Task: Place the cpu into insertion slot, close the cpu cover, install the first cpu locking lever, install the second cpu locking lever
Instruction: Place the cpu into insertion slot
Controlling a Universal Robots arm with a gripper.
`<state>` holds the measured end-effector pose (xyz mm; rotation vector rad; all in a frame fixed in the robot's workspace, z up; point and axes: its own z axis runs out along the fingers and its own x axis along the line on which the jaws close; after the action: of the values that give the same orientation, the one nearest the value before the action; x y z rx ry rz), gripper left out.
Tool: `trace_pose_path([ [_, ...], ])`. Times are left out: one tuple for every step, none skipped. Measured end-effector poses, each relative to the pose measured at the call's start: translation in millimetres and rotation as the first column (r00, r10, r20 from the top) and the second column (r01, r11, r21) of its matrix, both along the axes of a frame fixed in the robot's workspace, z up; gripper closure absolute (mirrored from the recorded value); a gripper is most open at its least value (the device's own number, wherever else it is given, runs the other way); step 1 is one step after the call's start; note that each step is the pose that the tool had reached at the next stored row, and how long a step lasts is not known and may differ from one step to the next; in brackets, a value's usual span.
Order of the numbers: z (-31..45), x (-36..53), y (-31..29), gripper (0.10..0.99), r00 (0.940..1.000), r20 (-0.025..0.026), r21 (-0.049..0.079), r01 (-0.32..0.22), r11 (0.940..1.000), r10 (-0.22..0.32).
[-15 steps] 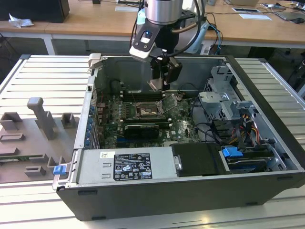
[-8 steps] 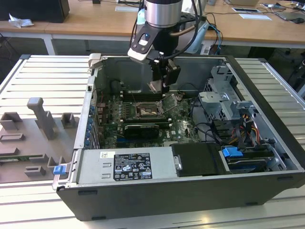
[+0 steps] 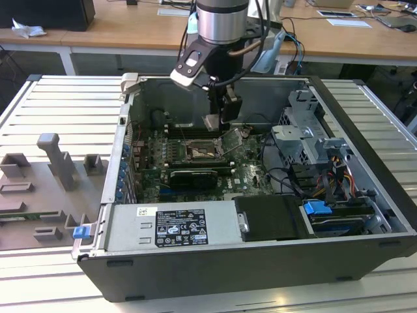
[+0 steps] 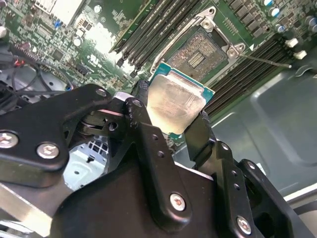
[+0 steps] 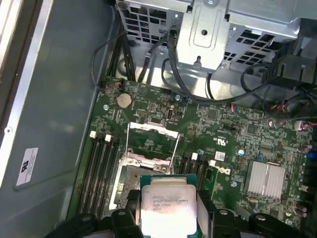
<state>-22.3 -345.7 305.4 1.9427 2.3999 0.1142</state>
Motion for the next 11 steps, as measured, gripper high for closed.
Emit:
trace_pose_path([
  [-0.3, 0.0, 0.0, 0.549, 1.0000, 0.0001, 0.000, 0.002, 1.0000, -0.002],
  [-0.8, 0.0, 0.0, 0.549, 1.0000, 0.0001, 0.000, 0.003, 1.0000, -0.003],
  [-1.4, 0.0, 0.0, 0.549, 1.0000, 0.0000, 0.000, 0.004, 1.0000, -0.004],
  [-1.8, 0.0, 0.0, 0.549, 1.0000, 0.0001, 0.000, 0.004, 1.0000, -0.004],
  [-2.5, 0.0, 0.0, 0.549, 1.0000, 0.0001, 0.000, 0.004, 1.0000, -0.004],
  [-3.1, 0.0, 0.0, 0.549, 1.0000, 0.0001, 0.000, 0.004, 1.0000, -0.004],
  [-3.6, 0.0, 0.0, 0.549, 1.0000, 0.0001, 0.000, 0.004, 1.0000, -0.004],
  [-4.3, 0.0, 0.0, 0.549, 1.0000, 0.0000, 0.000, 0.004, 1.0000, -0.004],
  [-5.0, 0.0, 0.0, 0.549, 1.0000, 0.0001, 0.000, 0.004, 1.0000, -0.004],
  [-5.8, 0.0, 0.0, 0.549, 1.0000, 0.0001, 0.000, 0.005, 1.0000, -0.005],
  [-6.5, -0.1, 0.0, 0.549, 1.0000, 0.0000, 0.000, 0.005, 1.0000, -0.005],
])
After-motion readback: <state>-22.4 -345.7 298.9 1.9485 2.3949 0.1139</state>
